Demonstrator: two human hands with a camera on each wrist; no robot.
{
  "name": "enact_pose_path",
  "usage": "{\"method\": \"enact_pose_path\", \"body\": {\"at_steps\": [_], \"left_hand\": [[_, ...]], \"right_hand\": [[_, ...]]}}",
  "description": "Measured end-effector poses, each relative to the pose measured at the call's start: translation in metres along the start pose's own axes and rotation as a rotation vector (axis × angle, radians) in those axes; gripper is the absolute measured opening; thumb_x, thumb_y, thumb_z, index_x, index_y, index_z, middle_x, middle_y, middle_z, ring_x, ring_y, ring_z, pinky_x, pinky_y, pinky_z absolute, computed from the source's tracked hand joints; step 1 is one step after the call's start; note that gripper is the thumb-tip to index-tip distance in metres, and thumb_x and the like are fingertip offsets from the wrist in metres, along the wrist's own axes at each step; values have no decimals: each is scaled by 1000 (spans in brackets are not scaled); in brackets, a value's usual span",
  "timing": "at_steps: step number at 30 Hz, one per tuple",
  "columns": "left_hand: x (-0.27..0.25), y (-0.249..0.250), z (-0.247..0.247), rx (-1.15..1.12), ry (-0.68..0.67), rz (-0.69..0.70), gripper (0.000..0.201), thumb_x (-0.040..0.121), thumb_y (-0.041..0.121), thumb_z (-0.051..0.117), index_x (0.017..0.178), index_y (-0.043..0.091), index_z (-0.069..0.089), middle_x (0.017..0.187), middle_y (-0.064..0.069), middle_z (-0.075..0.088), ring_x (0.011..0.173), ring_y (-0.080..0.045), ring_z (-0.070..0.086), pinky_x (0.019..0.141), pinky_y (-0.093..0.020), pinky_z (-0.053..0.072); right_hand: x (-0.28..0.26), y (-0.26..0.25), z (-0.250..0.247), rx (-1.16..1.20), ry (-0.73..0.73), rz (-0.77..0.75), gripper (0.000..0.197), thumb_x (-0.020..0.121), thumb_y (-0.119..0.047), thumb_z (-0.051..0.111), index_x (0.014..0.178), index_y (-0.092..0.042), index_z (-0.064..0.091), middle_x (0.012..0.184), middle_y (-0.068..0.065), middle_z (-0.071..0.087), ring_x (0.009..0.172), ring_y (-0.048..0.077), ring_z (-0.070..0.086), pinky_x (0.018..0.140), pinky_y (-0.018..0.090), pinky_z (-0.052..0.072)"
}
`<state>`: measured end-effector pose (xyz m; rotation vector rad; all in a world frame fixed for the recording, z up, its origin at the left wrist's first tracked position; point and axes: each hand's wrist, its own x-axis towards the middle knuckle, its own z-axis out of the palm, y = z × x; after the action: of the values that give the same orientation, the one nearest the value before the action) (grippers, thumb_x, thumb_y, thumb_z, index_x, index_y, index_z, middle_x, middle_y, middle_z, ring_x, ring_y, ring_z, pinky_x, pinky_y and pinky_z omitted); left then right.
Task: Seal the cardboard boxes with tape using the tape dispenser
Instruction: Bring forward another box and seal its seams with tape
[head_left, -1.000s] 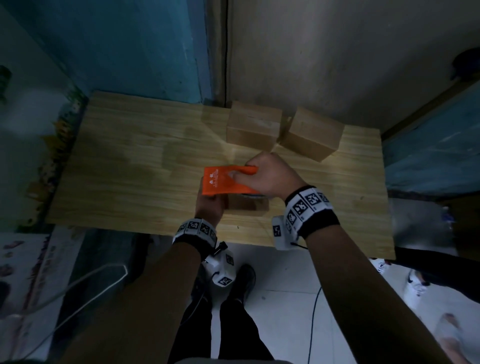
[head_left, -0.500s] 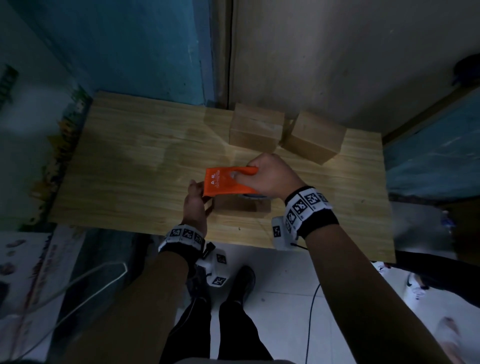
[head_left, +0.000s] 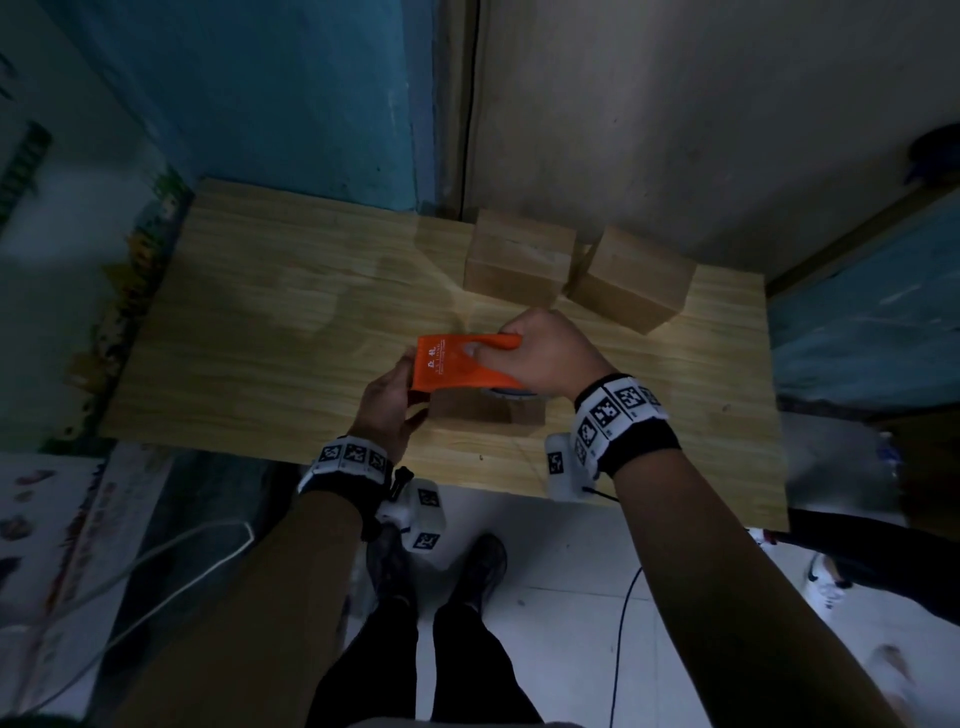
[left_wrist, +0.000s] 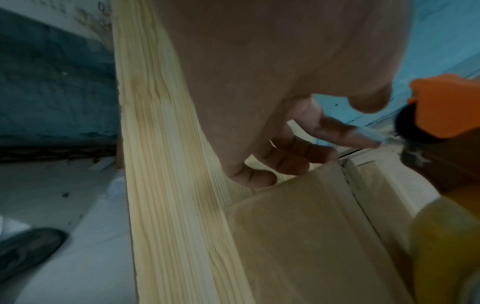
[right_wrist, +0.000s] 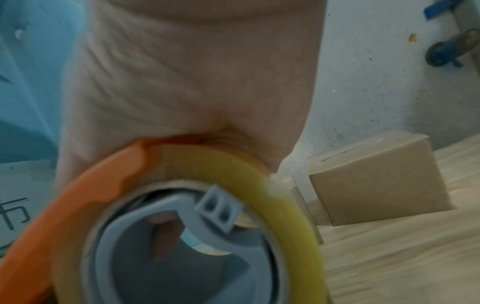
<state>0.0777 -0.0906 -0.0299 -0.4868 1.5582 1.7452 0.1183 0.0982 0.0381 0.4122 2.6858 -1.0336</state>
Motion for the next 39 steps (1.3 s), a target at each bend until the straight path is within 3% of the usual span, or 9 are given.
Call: {"method": "enact_pose_path", "body": {"at_steps": [3,8,11,16,21,24,28,34,39], "left_hand": [[1,1,-5,75,-26,1,33,91,51,59,76,23,69,70,3,61,70,-14,51,72,-31,40],[0,6,2,144,-50,101,18,96,17,57,81,14,66,52,9,55,46,-5,48,56,-24,41],[4,7,2,221,-30,141,11,94,10,58,92,9,70,62,2,61,51,-10,52,54,-23,42],[8,6,4,260,-12,214,24,93,-5,51,82,11,64,68,-14,63,40,-7,50,39,-17,35],[13,-3,4,234,13,254,26,90,-8,51,78,11,64,58,-8,59,51,-18,52,43,-24,38],[17,-7,2,255,37,268,25,89,-10,51,75,7,63,49,-2,57,55,-21,52,44,-25,39],[27,-13,-5,358,56,327,13,85,-12,56,78,-6,65,54,-6,58,50,-16,52,49,-27,41],[32,-13,-12,526,57,415,25,79,-17,54,69,4,64,55,0,59,46,-1,51,46,-17,39],[33,-11,-13,536,42,415,26,82,-14,56,69,8,63,56,1,58,43,3,49,44,-14,38]], "right_hand": [[-2,2,-1,16,-1,5,59,85,-59,65,62,-4,67,60,12,66,53,22,63,48,26,42],[-2,4,-2,37,2,24,51,86,-56,65,53,-18,58,51,1,58,43,9,54,46,22,39],[-2,6,0,55,0,20,52,85,-58,65,54,-17,59,51,1,58,44,9,54,49,24,40],[-1,6,0,37,13,4,60,86,-60,63,61,-5,64,56,12,62,46,15,55,50,27,40],[3,5,-1,-2,-31,22,60,86,-64,60,62,-9,64,55,9,60,49,21,59,50,27,41],[6,3,-1,-12,-57,25,61,86,-64,60,63,-8,65,54,7,58,46,17,55,48,26,39],[9,-1,5,-22,-25,4,61,87,-62,59,57,-9,59,50,8,50,42,17,48,45,29,34],[11,-4,10,-23,11,10,63,87,-62,55,51,-12,52,47,6,50,38,12,46,45,30,35],[12,-2,7,17,18,35,56,90,-54,56,51,-15,48,48,0,46,40,9,44,47,27,33]]}}
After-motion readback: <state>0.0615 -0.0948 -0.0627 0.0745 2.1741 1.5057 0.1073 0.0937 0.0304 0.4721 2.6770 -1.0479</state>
